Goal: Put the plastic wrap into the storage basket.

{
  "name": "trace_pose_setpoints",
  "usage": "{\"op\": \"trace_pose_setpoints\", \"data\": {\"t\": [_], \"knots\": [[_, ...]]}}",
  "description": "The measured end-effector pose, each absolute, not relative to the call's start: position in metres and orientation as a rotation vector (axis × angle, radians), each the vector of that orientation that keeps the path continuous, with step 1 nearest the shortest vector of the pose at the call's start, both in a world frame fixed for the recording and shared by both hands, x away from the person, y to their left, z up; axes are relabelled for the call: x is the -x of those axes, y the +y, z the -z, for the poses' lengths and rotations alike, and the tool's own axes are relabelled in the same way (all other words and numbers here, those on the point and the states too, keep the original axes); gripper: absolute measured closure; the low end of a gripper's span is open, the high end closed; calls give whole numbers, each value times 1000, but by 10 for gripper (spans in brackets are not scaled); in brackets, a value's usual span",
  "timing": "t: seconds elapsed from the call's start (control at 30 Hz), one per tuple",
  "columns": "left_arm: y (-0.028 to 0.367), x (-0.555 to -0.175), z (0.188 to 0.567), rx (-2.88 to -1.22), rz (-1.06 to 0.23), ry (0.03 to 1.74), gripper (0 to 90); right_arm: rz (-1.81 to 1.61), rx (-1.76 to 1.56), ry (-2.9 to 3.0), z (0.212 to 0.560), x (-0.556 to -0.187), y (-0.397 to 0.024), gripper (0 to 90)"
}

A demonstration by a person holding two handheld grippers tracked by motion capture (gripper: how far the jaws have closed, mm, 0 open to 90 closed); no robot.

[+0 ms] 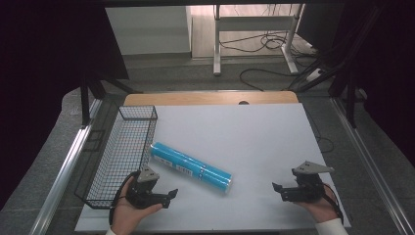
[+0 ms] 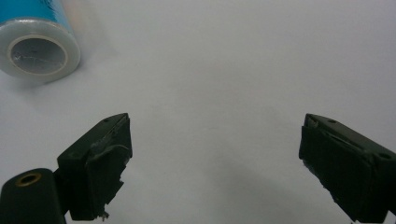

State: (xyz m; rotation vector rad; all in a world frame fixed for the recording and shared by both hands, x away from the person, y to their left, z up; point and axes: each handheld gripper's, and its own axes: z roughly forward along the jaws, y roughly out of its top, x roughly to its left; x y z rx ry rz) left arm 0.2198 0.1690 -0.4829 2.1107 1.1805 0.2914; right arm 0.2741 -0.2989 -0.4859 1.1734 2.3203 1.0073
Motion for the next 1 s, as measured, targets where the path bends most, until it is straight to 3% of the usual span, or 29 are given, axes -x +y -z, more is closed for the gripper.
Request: {"op": "trace_pose_setpoints", "data": {"t": [1.0], "knots": [[174, -214, 482, -2106, -302, 1186, 153, -995, -1128, 2402, 472, -278, -277, 217]]}}
